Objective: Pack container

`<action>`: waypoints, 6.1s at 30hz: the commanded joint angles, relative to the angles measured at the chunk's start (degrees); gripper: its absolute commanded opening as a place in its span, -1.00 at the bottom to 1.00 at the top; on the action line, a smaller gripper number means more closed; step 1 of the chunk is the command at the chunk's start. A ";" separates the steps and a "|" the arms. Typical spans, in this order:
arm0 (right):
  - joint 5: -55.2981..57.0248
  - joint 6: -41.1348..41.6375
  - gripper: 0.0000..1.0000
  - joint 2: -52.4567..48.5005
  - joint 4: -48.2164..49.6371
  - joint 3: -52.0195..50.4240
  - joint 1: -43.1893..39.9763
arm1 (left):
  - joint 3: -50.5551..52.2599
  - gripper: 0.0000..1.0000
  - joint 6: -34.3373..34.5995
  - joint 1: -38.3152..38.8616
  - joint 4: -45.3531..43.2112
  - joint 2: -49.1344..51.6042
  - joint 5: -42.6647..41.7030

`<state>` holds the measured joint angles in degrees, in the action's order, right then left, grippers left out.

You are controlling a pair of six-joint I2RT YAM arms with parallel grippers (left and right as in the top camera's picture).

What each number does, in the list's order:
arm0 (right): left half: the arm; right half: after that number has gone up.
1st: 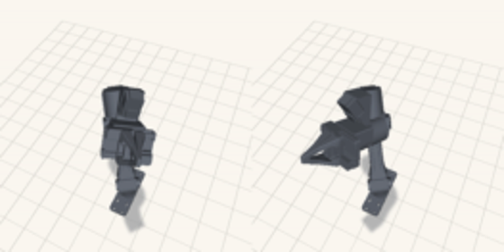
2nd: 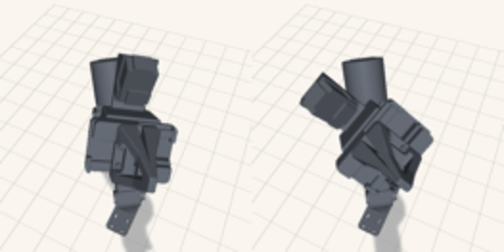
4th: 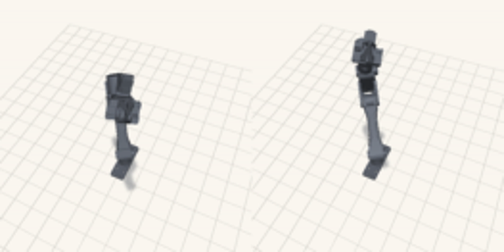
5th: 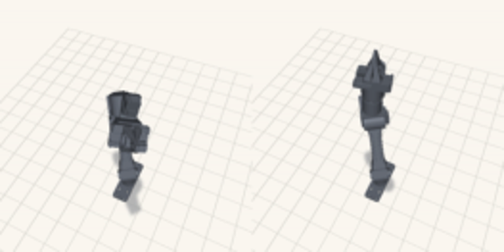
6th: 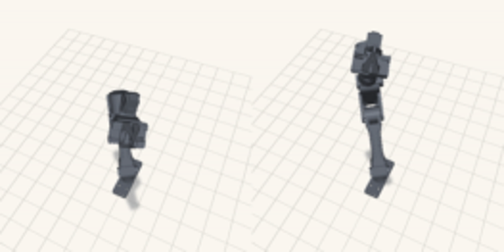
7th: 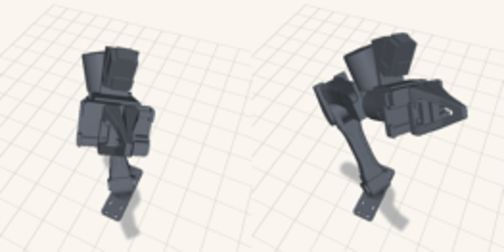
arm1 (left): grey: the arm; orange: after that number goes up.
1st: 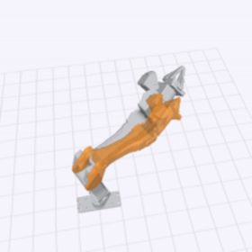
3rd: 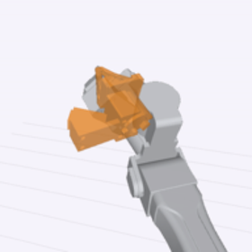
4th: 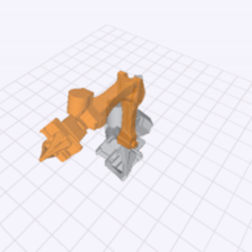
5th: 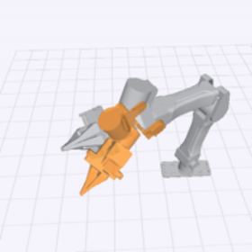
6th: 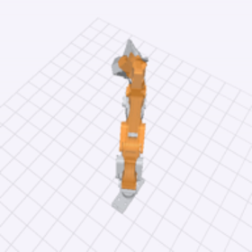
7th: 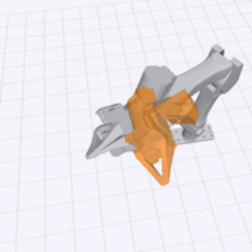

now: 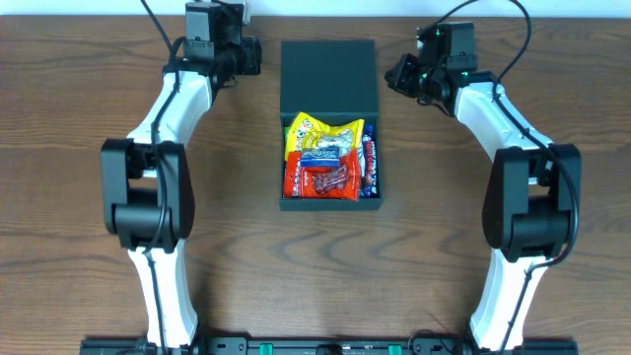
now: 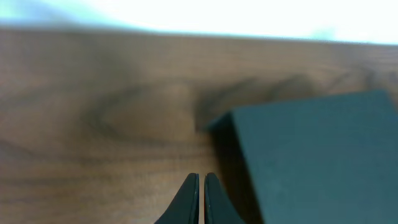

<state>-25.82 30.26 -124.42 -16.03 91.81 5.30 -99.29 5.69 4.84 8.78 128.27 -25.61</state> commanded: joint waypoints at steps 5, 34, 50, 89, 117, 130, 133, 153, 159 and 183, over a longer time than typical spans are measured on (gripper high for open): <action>-4.07 2.10 -0.97 -3.45 2.01 0.28 -1.05 | -2.19 -0.88 6.38 -0.26 4.00 5.66 -8.07; -40.02 -1.81 -0.97 -7.39 17.00 0.33 -2.45 | -2.25 -0.88 5.64 -1.22 7.30 2.27 -32.83; -48.17 -2.34 -0.97 -1.77 16.61 0.33 -2.49 | -2.25 -0.88 -7.78 -1.22 17.94 -12.04 -32.37; -25.24 -39.39 -0.97 22.32 -38.73 0.33 -1.84 | -2.23 -0.88 -16.06 2.97 57.57 -32.76 -10.93; -20.44 -48.11 0.99 70.44 -61.35 -8.94 -1.90 | 5.16 0.91 -13.38 18.82 67.38 -73.53 1.81; -20.46 -48.11 0.99 71.38 -61.53 -8.94 -1.90 | 5.16 0.90 -13.38 18.82 67.73 -73.96 1.81; -20.46 -48.11 0.99 71.38 -61.53 -8.94 -1.90 | 5.16 0.90 -13.40 18.82 67.76 -73.96 1.81; -20.46 -48.11 0.99 71.38 -61.55 -8.94 -1.90 | 8.98 0.91 -13.40 9.31 65.29 -79.23 12.83; -20.46 -48.11 0.99 71.38 -61.55 -8.94 -1.90 | 23.45 0.91 -13.40 -1.27 56.92 -90.38 16.17; -20.46 -48.11 0.99 71.38 -61.53 -8.94 -1.90 | 83.54 0.91 -7.76 -17.57 19.85 -127.05 16.46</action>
<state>-46.19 -17.23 -53.12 -77.56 82.96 3.11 -17.85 -3.81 -12.38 30.76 1.96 -8.64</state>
